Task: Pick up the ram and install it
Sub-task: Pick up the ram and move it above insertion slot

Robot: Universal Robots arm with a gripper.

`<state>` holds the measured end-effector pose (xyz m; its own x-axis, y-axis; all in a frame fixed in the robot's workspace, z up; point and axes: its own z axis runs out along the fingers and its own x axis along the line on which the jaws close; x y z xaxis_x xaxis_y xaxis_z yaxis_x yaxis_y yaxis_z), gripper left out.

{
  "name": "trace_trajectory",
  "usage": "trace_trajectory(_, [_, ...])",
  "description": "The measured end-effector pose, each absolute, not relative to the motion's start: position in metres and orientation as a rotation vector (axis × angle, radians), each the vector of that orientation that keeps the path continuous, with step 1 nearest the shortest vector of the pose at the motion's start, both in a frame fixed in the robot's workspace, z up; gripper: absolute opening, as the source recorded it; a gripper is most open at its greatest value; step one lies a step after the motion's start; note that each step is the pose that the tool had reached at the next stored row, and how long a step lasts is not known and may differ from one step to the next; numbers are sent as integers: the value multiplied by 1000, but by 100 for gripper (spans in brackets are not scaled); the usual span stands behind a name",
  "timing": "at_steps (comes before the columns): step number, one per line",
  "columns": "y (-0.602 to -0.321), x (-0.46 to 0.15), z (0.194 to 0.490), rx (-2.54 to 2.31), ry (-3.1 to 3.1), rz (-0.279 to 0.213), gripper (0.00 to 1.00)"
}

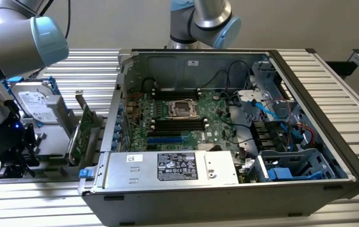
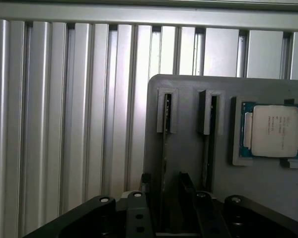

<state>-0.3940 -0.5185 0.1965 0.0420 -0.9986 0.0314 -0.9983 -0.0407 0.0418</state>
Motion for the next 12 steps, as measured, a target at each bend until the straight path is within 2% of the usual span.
trace_trajectory(12, [-519, -394, 194, 2227, -2137, -14, 36])
